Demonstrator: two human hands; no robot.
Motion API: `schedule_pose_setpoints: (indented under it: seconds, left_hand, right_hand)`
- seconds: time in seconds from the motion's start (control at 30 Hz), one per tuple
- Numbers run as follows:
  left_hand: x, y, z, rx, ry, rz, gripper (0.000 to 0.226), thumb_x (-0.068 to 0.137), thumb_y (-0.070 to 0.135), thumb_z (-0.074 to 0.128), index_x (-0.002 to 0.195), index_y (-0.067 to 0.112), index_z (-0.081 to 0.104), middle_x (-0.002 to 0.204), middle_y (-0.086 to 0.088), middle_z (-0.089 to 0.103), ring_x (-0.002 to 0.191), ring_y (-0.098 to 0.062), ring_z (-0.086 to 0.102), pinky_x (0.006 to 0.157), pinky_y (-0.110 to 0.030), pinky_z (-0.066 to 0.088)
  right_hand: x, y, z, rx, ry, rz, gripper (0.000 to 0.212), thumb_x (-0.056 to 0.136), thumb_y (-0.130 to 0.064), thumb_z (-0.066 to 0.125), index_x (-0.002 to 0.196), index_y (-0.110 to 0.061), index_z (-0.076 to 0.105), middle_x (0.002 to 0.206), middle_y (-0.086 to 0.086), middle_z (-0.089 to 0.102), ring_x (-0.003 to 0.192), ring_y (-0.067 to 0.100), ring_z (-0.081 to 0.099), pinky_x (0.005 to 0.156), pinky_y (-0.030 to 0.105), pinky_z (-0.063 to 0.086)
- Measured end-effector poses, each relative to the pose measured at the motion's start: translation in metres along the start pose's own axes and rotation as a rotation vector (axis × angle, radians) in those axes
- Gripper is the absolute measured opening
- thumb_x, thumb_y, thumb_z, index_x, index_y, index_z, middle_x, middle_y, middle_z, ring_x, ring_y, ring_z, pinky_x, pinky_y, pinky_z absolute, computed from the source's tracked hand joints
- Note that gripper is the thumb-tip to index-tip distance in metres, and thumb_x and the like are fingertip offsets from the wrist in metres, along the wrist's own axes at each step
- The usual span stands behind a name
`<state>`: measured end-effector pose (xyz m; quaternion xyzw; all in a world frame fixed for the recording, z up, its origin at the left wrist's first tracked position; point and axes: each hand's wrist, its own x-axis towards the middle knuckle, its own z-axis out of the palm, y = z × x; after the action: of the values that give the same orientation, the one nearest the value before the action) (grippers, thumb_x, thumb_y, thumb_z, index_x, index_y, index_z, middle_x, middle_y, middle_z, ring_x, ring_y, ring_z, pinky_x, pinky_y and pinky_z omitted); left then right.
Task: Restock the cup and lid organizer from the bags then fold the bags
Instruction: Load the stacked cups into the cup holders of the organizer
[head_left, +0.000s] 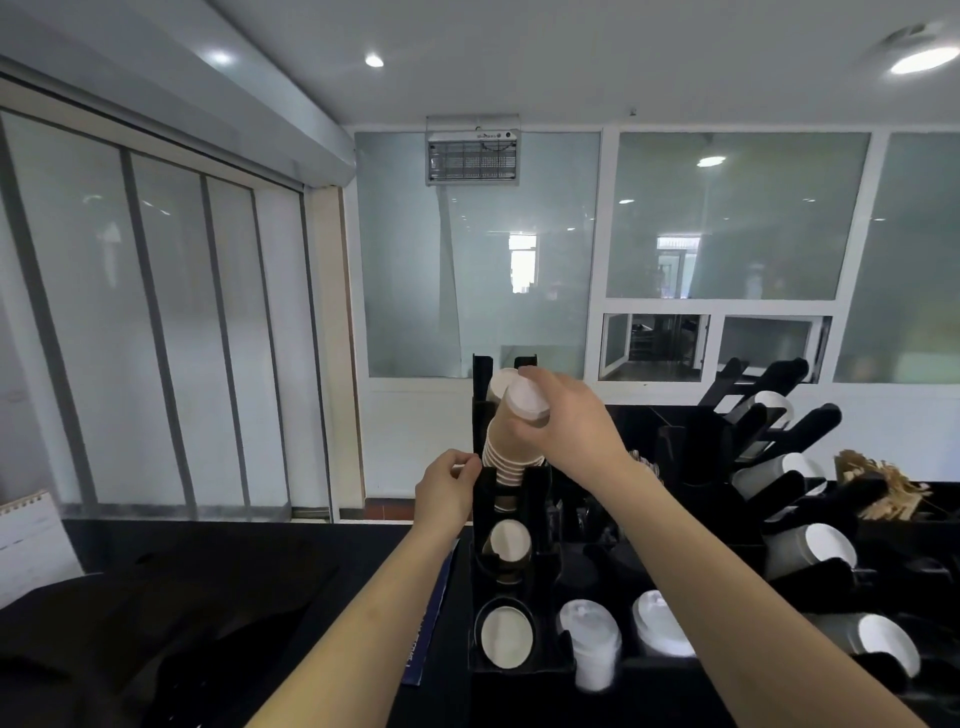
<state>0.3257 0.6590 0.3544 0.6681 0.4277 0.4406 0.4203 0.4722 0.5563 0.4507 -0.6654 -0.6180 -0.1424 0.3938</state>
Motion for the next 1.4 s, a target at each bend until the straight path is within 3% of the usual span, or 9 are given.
schedule_pose_setpoints:
  seconds: [0.1, 0.3, 0.47, 0.63, 0.8, 1.03, 1.13, 1.27, 1.4]
  left_hand:
    - [0.0, -0.001, 0.001, 0.014, -0.002, 0.01, 0.012, 0.102, 0.039, 0.056, 0.105, 0.031, 0.065, 0.104, 0.007, 0.07, 0.095, -0.02, 0.07, 0.086, -0.039, 0.057]
    - [-0.001, 0.002, -0.001, 0.053, -0.009, 0.013, 0.011, 0.103, 0.039, 0.054, 0.102, 0.032, 0.062, 0.102, 0.009, 0.07, 0.09, -0.016, 0.071, 0.063, -0.024, 0.045]
    - [0.0, -0.001, 0.001, 0.048, -0.016, 0.018, 0.016, 0.103, 0.042, 0.053, 0.103, 0.03, 0.064, 0.104, 0.006, 0.072, 0.09, -0.02, 0.072, 0.068, -0.027, 0.05]
    - [0.002, -0.004, 0.002, 0.066, -0.012, 0.035, 0.017, 0.103, 0.043, 0.053, 0.102, 0.03, 0.063, 0.104, 0.007, 0.07, 0.093, -0.02, 0.071, 0.077, -0.031, 0.053]
    - [0.0, -0.005, 0.001, 0.079, 0.001, 0.037, 0.017, 0.104, 0.042, 0.052, 0.104, 0.029, 0.064, 0.104, 0.008, 0.072, 0.092, -0.018, 0.071, 0.067, -0.021, 0.041]
    - [-0.008, 0.006, 0.001, 0.081, 0.003, 0.026, 0.024, 0.106, 0.038, 0.051, 0.115, 0.021, 0.065, 0.107, 0.006, 0.065, 0.097, -0.016, 0.062, 0.062, -0.018, 0.036]
    - [-0.008, 0.01, -0.004, 0.083, -0.027, 0.016, 0.025, 0.106, 0.036, 0.05, 0.122, 0.024, 0.066, 0.115, 0.003, 0.068, 0.101, -0.017, 0.063, 0.066, -0.021, 0.04]
    - [-0.017, 0.016, -0.012, 0.124, -0.092, 0.008, 0.037, 0.107, 0.03, 0.046, 0.143, 0.024, 0.057, 0.136, -0.005, 0.064, 0.114, -0.021, 0.061, 0.086, -0.029, 0.045]
    - [-0.043, 0.024, -0.019, 0.098, -0.024, 0.031, 0.04, 0.108, 0.028, 0.046, 0.148, 0.022, 0.049, 0.14, -0.005, 0.058, 0.117, -0.02, 0.057, 0.091, -0.03, 0.043]
  right_hand:
    - [-0.002, 0.002, 0.012, -0.037, -0.047, 0.006, 0.066, 0.089, -0.042, 0.075, 0.148, -0.027, 0.048, 0.135, 0.005, 0.063, 0.121, 0.028, 0.058, 0.097, 0.048, 0.054]
    - [-0.008, 0.014, 0.035, -0.032, -0.159, 0.078, 0.069, 0.09, -0.037, 0.077, 0.151, -0.03, 0.045, 0.145, -0.002, 0.057, 0.13, 0.025, 0.056, 0.104, 0.047, 0.051]
    - [-0.017, 0.02, 0.047, 0.057, -0.171, 0.12, 0.061, 0.098, -0.05, 0.063, 0.153, -0.035, 0.042, 0.153, -0.008, 0.052, 0.135, 0.021, 0.054, 0.107, 0.048, 0.05]
    - [-0.015, 0.025, 0.051, 0.054, -0.16, 0.131, 0.06, 0.095, -0.053, 0.065, 0.15, -0.04, 0.042, 0.147, -0.009, 0.056, 0.128, 0.022, 0.058, 0.102, 0.05, 0.054]
    - [-0.017, 0.028, 0.057, 0.013, -0.156, 0.11, 0.058, 0.094, -0.057, 0.065, 0.145, -0.042, 0.042, 0.143, -0.014, 0.053, 0.117, 0.021, 0.062, 0.093, 0.05, 0.057]
    - [-0.018, 0.027, 0.055, 0.037, -0.173, 0.122, 0.06, 0.093, -0.054, 0.068, 0.145, -0.041, 0.042, 0.143, -0.011, 0.054, 0.116, 0.021, 0.061, 0.094, 0.049, 0.055]
    - [-0.018, 0.023, 0.051, 0.079, -0.192, 0.153, 0.06, 0.091, -0.053, 0.071, 0.144, -0.042, 0.044, 0.14, -0.01, 0.057, 0.114, 0.02, 0.06, 0.094, 0.048, 0.054]
    - [-0.021, 0.021, 0.041, 0.214, -0.254, 0.211, 0.065, 0.093, -0.047, 0.072, 0.15, -0.042, 0.042, 0.139, -0.004, 0.059, 0.116, 0.016, 0.057, 0.103, 0.046, 0.052]
    - [-0.038, 0.018, 0.026, 0.339, -0.116, 0.272, 0.056, 0.101, -0.03, 0.065, 0.153, -0.032, 0.043, 0.149, -0.003, 0.055, 0.135, 0.017, 0.051, 0.111, 0.041, 0.044]
